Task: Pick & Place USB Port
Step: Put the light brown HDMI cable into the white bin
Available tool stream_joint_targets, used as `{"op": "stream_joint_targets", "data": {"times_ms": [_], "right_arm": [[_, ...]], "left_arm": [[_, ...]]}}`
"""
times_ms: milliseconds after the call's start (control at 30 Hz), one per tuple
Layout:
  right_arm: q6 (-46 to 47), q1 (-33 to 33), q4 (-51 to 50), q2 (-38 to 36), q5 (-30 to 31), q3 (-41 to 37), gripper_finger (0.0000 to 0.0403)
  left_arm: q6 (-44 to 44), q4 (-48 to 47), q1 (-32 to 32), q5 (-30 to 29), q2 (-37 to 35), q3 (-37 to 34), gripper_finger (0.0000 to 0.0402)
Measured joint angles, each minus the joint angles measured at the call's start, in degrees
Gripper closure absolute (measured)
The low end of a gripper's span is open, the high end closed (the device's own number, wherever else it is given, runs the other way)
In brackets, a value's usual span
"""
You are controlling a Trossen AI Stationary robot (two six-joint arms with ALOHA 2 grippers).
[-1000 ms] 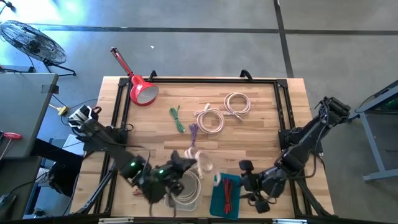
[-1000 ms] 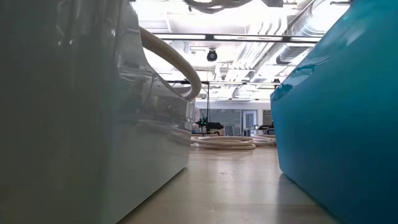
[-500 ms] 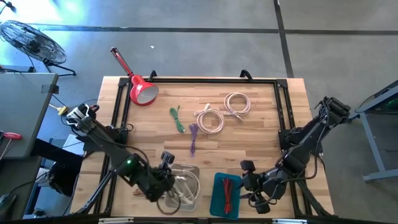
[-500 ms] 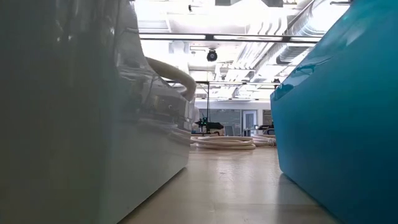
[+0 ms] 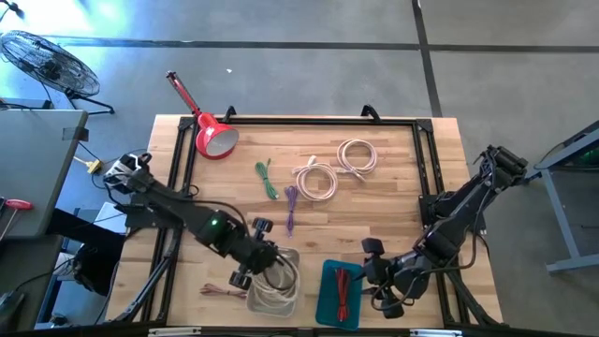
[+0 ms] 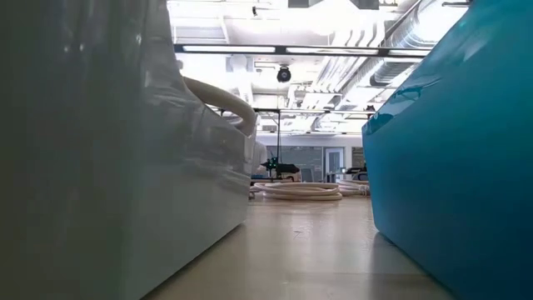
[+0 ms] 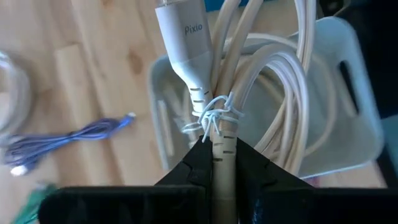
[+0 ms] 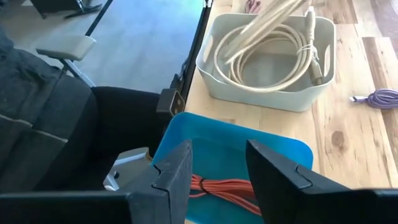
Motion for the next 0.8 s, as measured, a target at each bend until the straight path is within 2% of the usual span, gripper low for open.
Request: {"op": "stream_joint_targets", "data": {"times_ms": [133, 267, 500, 800], "right_arm": [[0.0, 0.0, -0.4, 0.0, 0.0, 0.1, 0.0261], [0.0, 0.0, -1.1, 0.0, 0.0, 0.1, 0.0261], [0.0, 0.0, -1.7, 0.0, 1.3, 0.1, 0.0261], [0.0, 0.0, -2.5, 0.0, 2.0, 0.1, 0.0261]], "left_arm": [[-1.8, 0.3, 2.3, 7.1, 0.0, 0.0, 0.0374], [-2.5, 0.7, 4.1, 10.3, 0.0, 0.2, 0.0374], [-3.2, -1.8, 4.1, 11.4, 0.0, 6.9, 0.0374], [-5.6, -4.3, 4.3, 11.1, 1.7, 6.5, 0.0374]]}}
